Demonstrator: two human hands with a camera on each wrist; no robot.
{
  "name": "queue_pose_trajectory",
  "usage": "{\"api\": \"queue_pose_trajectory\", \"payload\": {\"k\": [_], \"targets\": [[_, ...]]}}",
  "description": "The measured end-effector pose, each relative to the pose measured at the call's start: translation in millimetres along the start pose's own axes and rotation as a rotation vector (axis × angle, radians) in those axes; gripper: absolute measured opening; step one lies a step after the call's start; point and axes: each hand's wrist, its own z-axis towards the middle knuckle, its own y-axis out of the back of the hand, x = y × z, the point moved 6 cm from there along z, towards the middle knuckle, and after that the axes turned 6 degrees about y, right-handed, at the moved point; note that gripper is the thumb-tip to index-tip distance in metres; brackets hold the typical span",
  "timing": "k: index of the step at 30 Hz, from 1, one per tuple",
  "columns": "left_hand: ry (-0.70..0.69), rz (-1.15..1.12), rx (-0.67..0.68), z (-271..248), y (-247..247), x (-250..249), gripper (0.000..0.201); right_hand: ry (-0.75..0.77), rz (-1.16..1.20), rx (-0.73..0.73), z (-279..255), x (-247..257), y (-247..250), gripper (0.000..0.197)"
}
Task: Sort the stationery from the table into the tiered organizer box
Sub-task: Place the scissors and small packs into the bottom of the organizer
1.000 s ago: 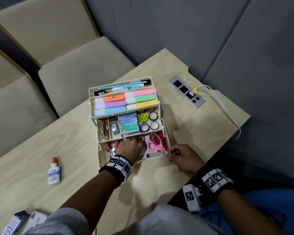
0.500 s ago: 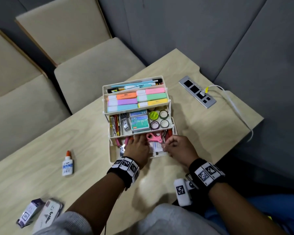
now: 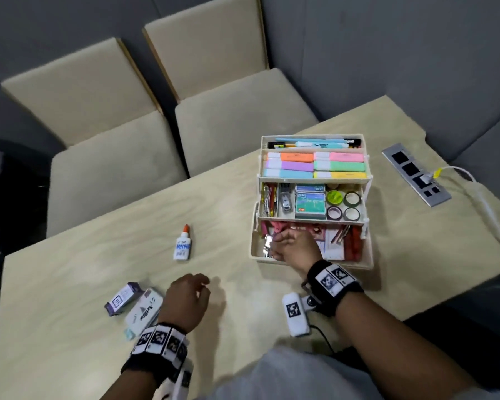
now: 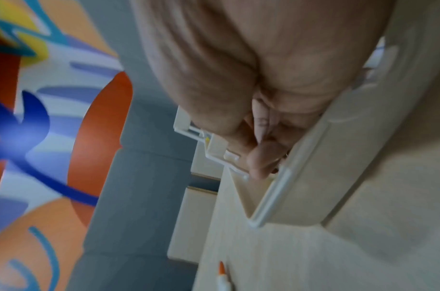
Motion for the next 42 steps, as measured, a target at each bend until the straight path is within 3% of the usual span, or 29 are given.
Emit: {"api": "queue_pose_trajectory", "payload": {"k": [4,8,12,16,19,23,25,28,32,36,40,42], "targets": [[0.234,-0.044,-0.045,-38.3,8.8,102.6,0.016,0.040,-0.287,-0.097,6.4,1.2,-10.7,0.019],[0.386,-0.028,-0.081,-73.8,8.6,180.1,0.019,0.016,-0.338,-0.149,0.8,3.7,-9.5,0.016],[0.479,-0.026,-0.121,-88.9,11.0,237.8,0.033,0.295,-0.515,-0.203,-24.3,28.7,-30.1,0.014],[0.366,-0.008,-0.158,-75.1,22.1,238.7,0.048,0.445,-0.515,-0.096,-53.3,26.8,-71.0,0.013],[0.235,0.042,-0.144,-55.4,29.1,229.6,0.062,0.417,-0.601,0.120,-63.0,11.2,-121.5,0.013],[0.141,0.199,-0.008,-25.9,23.6,223.6,0.092,0.356,-0.793,0.407,-68.9,-11.0,-186.3,0.008],[0.128,0.235,0.057,-16.0,16.7,222.9,0.094,0.382,-0.964,0.566,-70.8,-18.4,-223.3,0.016],[0.120,0.128,0.011,-10.1,16.6,224.5,0.075,0.407,-1.242,0.713,-71.2,-21.4,-279.5,0.036],[0.069,-0.135,-0.106,-15.0,24.9,237.1,0.047,0.613,-1.422,0.800,-75.5,-18.3,-344.3,0.029],[0.223,-0.323,-0.213,-33.2,43.6,268.8,0.034,0.819,-1.551,0.812,-78.7,-24.6,-376.0,0.041],[0.345,-0.483,-0.309,-53.7,56.5,294.7,0.035,0.859,-1.567,0.758,-75.6,-33.2,-373.6,0.051],[0.395,-0.703,-0.276,-61.9,58.3,302.2,0.048,0.807,-1.529,0.726,-72.5,-38.7,-365.9,0.057]]}}
